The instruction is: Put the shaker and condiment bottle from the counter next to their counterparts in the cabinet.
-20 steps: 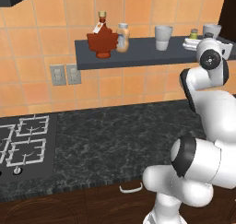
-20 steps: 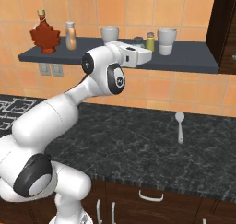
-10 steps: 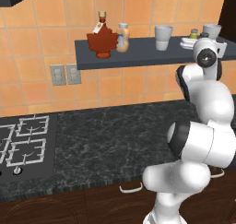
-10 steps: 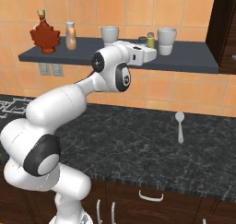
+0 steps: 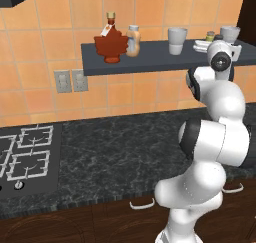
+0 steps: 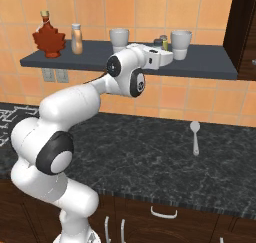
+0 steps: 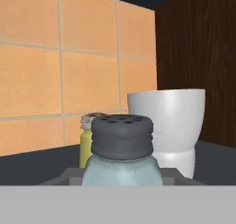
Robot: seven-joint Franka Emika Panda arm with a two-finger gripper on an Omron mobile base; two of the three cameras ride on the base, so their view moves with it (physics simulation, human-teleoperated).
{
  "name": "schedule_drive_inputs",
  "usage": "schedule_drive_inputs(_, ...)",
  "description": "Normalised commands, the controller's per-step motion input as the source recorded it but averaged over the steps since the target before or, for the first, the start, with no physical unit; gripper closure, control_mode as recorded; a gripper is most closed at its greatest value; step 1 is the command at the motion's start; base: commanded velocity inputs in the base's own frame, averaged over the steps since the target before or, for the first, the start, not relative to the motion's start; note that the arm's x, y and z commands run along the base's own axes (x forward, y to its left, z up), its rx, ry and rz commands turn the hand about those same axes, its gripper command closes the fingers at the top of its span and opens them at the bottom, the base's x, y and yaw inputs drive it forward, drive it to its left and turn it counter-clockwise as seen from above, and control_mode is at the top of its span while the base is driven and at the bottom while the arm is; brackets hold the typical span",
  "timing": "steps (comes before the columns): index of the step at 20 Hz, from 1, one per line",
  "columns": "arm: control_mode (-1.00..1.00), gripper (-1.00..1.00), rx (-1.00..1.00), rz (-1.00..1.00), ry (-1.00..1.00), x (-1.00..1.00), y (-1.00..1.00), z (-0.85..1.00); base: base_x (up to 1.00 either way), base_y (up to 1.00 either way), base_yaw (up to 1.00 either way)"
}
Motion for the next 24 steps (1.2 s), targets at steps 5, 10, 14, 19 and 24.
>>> schedule_drive_inputs(5,-1.00,1.00,0.00,0.02,0.00,0.28,-0.09,-0.08,0.00,0.00,0.00)
schedule_drive_inputs(10,-1.00,1.00,0.00,0.02,0.00,0.15,-0.08,-0.04,0.00,0.00,0.00)
schedule_drive_inputs(14,-1.00,1.00,0.00,0.02,0.00,0.11,-0.12,-0.04,0.00,0.00,0.00)
schedule_drive_inputs(19,-1.00,1.00,0.00,0.01,0.00,0.17,-0.14,-0.06,0.00,0.00,0.00)
schedule_drive_inputs(24,-1.00,-1.00,0.00,0.02,0.00,0.10,-0.12,-0.04,0.00,0.00,0.00)
